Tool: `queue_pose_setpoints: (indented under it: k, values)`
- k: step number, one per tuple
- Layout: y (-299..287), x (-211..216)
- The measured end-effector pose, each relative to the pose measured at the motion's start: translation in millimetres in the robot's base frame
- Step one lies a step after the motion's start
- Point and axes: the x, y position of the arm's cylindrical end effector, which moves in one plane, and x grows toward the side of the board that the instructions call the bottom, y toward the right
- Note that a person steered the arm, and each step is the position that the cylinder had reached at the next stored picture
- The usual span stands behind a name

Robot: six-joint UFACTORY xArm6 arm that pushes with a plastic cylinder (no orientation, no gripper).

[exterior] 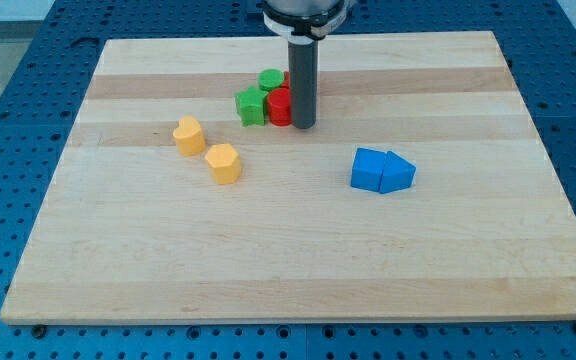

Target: Separate the blue cube from the blue triangle

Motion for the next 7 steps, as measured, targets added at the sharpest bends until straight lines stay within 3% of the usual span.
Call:
queue_pose_setpoints:
  k: [4,5,6,7]
  values:
    - [170.5,1.5]
    - [231.6,21.3]
    - [237.6,68.2]
    - [204.1,77.8]
